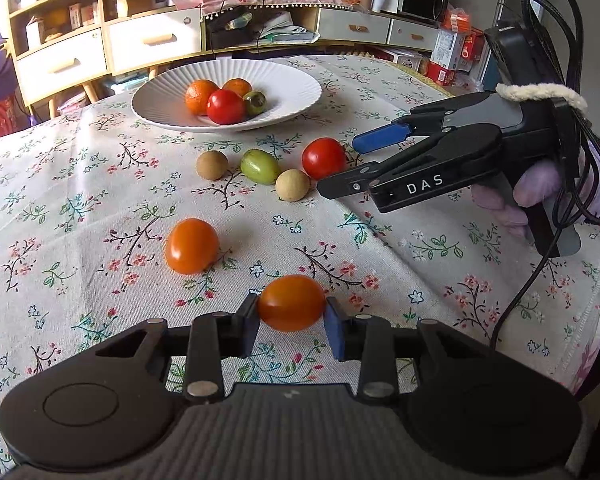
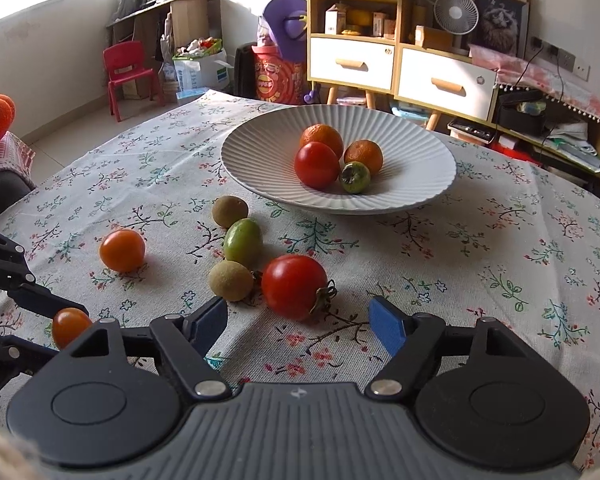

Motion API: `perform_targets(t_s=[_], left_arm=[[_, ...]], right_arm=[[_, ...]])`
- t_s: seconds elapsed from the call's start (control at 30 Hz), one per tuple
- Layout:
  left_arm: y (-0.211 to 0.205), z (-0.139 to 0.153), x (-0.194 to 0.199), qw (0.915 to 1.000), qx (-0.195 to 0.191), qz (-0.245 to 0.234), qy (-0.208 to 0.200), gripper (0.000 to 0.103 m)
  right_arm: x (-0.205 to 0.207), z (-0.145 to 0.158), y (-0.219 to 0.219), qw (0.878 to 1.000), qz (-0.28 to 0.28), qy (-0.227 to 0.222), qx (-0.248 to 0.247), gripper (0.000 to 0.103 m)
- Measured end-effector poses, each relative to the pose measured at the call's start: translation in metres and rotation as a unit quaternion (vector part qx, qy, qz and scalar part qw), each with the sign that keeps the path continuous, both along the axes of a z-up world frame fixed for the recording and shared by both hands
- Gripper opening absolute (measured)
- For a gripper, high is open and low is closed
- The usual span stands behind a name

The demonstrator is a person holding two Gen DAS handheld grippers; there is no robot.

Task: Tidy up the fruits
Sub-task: 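Grasp the orange tomato with the left tool while the right tool grasps a red tomato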

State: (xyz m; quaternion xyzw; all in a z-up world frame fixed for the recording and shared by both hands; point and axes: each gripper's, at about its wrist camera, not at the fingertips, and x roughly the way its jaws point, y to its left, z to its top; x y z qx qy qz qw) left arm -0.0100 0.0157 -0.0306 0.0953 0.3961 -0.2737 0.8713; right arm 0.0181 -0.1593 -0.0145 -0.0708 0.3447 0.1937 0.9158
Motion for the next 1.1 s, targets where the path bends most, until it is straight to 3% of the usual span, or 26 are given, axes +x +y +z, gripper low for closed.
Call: perform_targets(t_s=[0.1,0.23,0.43,1.1], left_arm=[[0.003,0.002,0.001,0.9999,-0.001,0.011,-0.002,0.033],[0.005,0.003,0.002,0.9998,0.0,0.02,-0.002,0.033],[0.006,0.003,0.004,0.9997,0.001,0.025,-0.003,0.033],[0.006,0.022,0.025,0.9962,-0.03,0.081,-0.012,0.033]], right_arm=[[0.004,-0.002,0.001,1.0,-0.002,0.003,-0.007,0.058],[0.006,-0.001,0.004,1.0,0.0,0.001,-0.009,0.055],[0.005,-0.001,0.008,1.0,0.01,-0.006,-0.016,0.039],[0.005,0.013,-0.003,0.999,-0.007,0.015,0.029,0.033]])
